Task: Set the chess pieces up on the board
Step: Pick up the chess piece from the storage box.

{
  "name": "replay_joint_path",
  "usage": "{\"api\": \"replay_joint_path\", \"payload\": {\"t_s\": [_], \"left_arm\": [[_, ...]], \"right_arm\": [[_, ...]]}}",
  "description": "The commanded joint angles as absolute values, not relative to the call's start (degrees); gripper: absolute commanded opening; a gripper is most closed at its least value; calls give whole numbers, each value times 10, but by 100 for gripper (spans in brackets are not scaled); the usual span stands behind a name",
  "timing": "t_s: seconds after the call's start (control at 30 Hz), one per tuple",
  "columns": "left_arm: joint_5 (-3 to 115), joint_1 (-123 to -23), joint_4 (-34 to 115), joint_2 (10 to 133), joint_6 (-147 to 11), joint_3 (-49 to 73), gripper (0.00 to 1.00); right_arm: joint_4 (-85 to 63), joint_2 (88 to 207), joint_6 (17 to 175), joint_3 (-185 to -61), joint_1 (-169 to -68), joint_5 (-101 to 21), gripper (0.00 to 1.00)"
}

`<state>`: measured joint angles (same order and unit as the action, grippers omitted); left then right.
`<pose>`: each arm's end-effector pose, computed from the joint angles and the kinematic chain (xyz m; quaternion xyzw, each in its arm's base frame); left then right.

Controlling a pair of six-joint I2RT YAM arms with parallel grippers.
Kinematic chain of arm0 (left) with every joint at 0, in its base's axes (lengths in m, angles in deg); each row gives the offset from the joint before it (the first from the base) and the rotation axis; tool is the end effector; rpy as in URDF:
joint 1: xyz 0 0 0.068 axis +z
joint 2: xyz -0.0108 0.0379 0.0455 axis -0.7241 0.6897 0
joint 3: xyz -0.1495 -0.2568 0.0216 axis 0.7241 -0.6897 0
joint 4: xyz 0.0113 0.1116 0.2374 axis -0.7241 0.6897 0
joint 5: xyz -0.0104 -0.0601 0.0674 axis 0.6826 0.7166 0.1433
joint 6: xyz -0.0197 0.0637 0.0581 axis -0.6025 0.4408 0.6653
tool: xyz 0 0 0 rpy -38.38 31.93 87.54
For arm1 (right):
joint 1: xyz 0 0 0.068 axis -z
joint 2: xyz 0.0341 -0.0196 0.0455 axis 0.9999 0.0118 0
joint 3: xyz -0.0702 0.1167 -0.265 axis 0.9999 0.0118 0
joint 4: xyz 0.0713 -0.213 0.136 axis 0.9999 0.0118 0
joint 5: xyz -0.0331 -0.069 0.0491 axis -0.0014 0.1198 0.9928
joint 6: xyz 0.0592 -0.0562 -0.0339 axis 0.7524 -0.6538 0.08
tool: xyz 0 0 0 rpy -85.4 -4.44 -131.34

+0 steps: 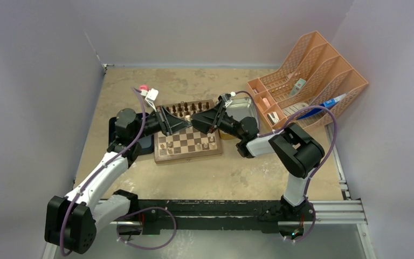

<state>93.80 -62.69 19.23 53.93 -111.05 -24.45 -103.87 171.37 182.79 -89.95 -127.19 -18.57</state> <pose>0.2204 -0.1234 0.3223 0.0486 0.7027 -0.6045 0.3721 0.2816 0.2680 0.2718 0.0330 0.5346 0.8135 0.2265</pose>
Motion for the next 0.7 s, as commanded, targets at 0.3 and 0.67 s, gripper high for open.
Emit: {"api": "replay_joint_path", "payload": {"t_s": [0.3, 0.67], "left_arm": [[944, -641, 116, 559, -1139, -273, 0], [928, -641, 161, 551, -1103, -248, 0]], "right_arm": [[-1380, 1667, 1836, -893, -1275, -191, 73], [-1392, 1679, 1844, -882, -1275, -179, 63]]}}
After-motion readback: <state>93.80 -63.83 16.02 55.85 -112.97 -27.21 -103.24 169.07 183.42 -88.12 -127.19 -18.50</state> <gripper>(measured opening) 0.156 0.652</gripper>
